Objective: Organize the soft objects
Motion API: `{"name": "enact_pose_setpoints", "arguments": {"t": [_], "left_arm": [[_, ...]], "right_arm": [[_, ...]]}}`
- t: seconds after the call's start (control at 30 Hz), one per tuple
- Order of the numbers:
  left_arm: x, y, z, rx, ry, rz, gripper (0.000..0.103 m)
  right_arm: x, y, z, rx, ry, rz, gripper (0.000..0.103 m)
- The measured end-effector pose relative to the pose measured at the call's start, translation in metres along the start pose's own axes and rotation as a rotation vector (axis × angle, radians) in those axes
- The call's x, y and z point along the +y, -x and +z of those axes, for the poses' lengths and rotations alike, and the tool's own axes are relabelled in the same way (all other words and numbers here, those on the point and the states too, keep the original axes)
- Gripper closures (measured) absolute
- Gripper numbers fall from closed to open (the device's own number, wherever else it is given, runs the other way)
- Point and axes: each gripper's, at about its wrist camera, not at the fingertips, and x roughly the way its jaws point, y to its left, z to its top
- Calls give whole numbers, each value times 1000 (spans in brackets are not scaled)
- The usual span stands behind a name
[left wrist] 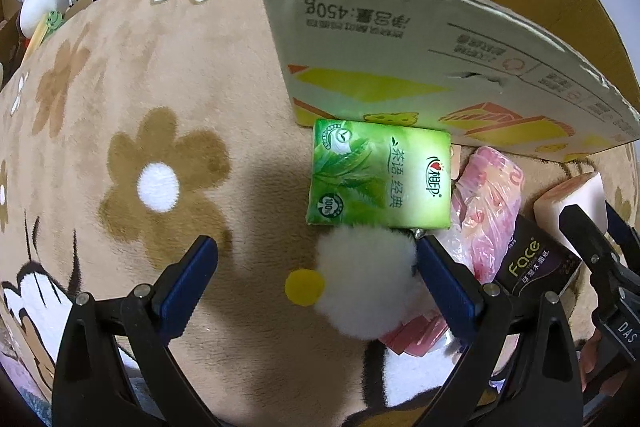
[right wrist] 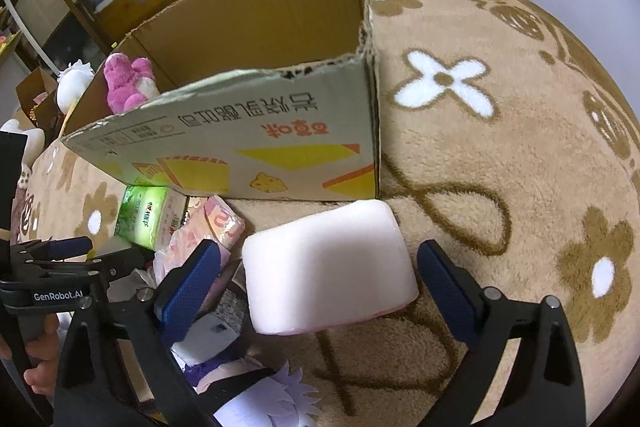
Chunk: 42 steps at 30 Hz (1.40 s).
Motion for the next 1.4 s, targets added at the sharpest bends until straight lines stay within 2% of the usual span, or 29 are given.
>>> {"name": "enact_pose_setpoints", "arguments": {"t": [0.1,0.37,0.57,0.73,1.03,1.13,1.17,1.4], "left_arm": [[4,-3,2,5,12,-11,7],[8,-10,2,9,15,-44,18],[6,-14,-2,12,10,-46,19],[7,-18,-3,22,13,-71,25],[-13,-19,-7,47,9,-138,51],[-16,-18,-9,52,13,-165,61],[-18,-18,-10,54,9,-185,69],[-25,-12,-12,28,-7,-169,69]], "right_arm": [[-1,-2,-1,12,-1,0,9],[-3,-3,-1,17,-6,0,9],[-4,-5,-2,26,-11,-4,13],[-6,-6,-1,30,-14,-2,15],[-6,-7,-1,37,-4,-6,20],[-5,-6,-1,38,-2,-8,22],[-5,-6,-1,38,-1,-8,23],[-2,0,-4,33,5,-15,30]]}}
